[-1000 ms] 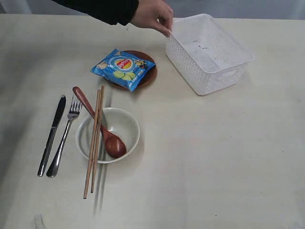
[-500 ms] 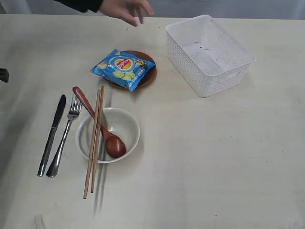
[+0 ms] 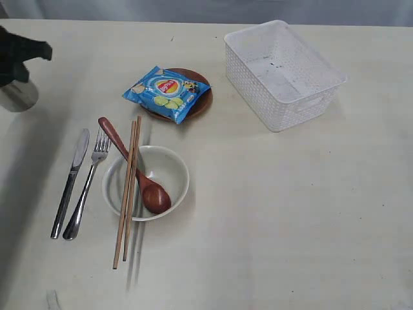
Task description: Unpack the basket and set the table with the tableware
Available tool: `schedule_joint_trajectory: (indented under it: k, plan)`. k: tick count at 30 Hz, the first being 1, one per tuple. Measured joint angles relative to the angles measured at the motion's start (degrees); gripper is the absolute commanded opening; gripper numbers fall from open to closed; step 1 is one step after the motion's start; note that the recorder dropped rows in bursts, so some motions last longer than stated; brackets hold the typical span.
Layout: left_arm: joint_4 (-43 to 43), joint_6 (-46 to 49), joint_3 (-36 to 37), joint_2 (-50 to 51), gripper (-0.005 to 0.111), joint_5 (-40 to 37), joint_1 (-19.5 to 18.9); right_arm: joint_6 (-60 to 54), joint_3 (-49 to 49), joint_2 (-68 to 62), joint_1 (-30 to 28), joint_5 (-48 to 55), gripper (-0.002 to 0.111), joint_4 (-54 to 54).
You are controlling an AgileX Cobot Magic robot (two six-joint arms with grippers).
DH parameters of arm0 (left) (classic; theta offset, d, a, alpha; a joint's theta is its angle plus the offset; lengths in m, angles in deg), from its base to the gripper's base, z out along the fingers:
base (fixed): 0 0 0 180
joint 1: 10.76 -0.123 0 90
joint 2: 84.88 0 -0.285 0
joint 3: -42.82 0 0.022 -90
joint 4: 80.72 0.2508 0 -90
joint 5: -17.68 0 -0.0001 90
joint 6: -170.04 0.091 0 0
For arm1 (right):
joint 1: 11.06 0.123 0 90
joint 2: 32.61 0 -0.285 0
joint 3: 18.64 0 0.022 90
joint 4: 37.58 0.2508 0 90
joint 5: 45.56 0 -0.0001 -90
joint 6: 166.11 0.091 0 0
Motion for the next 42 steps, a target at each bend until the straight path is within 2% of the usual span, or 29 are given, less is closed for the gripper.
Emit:
schedule_joint_trajectory:
  k: [7,12,14,16,17,18,19,20,21,23,27,28,31,42]
  plan:
    - [-1.0,0.9,-8.2,7.0,0.0,-1.9,9.7,0.0,0.0,0.0,0.0,1.2,0.0,0.0]
    - [-1.6,0.9,-11.3,12.7,0.0,-2.3,14.8,0.0,0.0,0.0,0.0,1.4,0.0,0.0]
    - [-1.8,0.0,-11.6,13.6,0.001,-1.9,15.2,0.0,0.0,0.0,0.0,1.4,0.0,0.0]
    - [-1.7,-1.0,-11.6,13.6,0.012,-1.3,15.0,0.0,0.0,0.0,0.0,1.4,0.0,0.0]
    - [-1.7,-1.1,-11.6,13.6,0.029,-1.2,14.9,0.0,0.0,0.0,0.0,1.4,0.0,0.0]
    - [-1.7,-1.3,-11.6,13.6,0.04,-1.2,14.7,0.0,0.0,0.0,0.0,1.4,0.0,0.0]
    - [-1.7,-1.3,-11.6,13.6,0.057,-1.2,14.7,0.0,0.0,0.0,0.0,1.4,0.0,0.0]
    - [-1.7,-1.1,-11.6,13.6,0.062,-1.5,14.6,0.0,0.0,0.0,0.0,1.4,0.0,0.0]
    - [-1.7,-1.1,-11.6,13.6,0.061,-1.8,14.6,0.0,0.0,0.0,0.0,1.5,0.0,0.0]
    - [-1.7,-0.9,-11.6,12.5,0.049,-2.5,14.6,0.0,0.0,0.0,0.0,1.7,0.0,0.0]
    - [-1.7,-0.9,-11.4,2.6,0.006,-2.4,14.6,0.0,0.0,0.0,0.0,2.9,0.0,0.0]
    - [-1.7,-0.9,-10.5,-0.6,0.0,-1.1,14.6,0.0,0.0,0.0,0.0,3.0,0.0,0.0]
    - [-1.7,-0.9,-4.6,-11.7,0.0,5.0,14.6,0.0,0.0,0.0,0.0,3.0,0.0,0.0]
    - [-1.6,-0.9,23.9,-48.8,0.0,26.8,14.6,0.0,0.0,0.0,0.0,4.5,0.0,0.0]
